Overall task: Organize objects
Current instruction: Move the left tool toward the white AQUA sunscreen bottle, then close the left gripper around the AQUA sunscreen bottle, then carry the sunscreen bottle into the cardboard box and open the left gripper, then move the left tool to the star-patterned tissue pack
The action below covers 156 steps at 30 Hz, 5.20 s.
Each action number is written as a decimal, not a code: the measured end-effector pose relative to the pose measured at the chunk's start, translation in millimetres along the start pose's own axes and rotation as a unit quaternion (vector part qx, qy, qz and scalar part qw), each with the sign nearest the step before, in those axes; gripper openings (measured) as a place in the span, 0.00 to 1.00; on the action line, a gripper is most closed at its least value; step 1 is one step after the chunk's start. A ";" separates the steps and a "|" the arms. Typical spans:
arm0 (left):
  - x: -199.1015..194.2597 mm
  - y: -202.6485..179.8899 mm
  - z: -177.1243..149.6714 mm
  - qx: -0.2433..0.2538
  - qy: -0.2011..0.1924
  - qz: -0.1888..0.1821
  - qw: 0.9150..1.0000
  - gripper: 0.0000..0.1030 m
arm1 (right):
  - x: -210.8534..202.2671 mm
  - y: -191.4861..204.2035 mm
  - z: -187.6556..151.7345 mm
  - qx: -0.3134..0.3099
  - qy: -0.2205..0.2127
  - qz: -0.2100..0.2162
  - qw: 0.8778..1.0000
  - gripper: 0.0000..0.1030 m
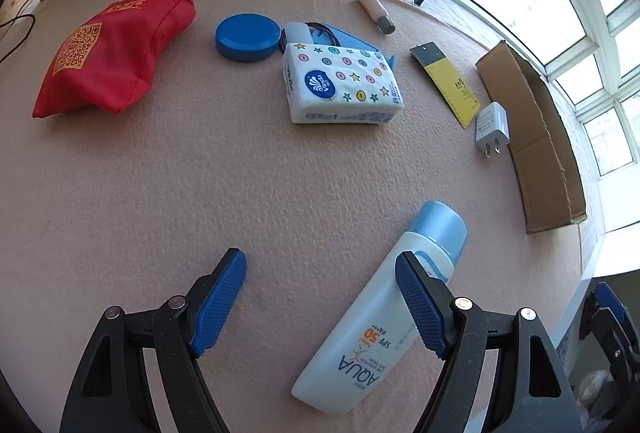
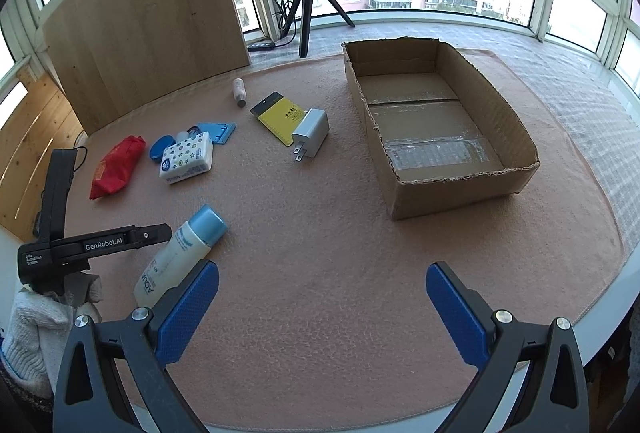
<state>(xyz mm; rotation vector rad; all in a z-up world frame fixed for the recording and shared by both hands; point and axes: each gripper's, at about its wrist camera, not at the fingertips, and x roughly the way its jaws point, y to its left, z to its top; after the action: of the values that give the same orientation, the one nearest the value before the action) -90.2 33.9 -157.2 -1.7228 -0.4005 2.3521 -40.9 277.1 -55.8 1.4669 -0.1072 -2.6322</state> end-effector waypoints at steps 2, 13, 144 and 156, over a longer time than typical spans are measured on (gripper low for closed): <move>-1.6 -10.5 -10.6 0.016 0.005 -0.004 1.000 0.77 | 4.5 2.4 -0.8 -0.003 0.005 0.003 1.000 0.99; -20.2 -61.4 -50.6 0.185 0.009 -0.005 0.983 0.77 | 33.1 12.9 -4.3 -0.002 0.045 0.051 0.998 0.99; -28.7 -4.5 74.6 0.009 -0.066 -0.017 0.998 0.71 | 105.9 49.5 129.1 -0.032 0.084 0.222 0.971 0.63; -5.0 16.4 91.1 0.007 -0.050 -0.024 0.998 0.71 | 158.6 97.0 128.2 -0.029 0.141 0.233 0.962 0.63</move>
<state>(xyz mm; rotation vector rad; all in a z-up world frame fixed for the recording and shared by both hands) -175.6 7.8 -132.2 -1.5763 -0.4360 2.4089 -225.2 158.2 -109.9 1.5526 -0.3016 -2.0226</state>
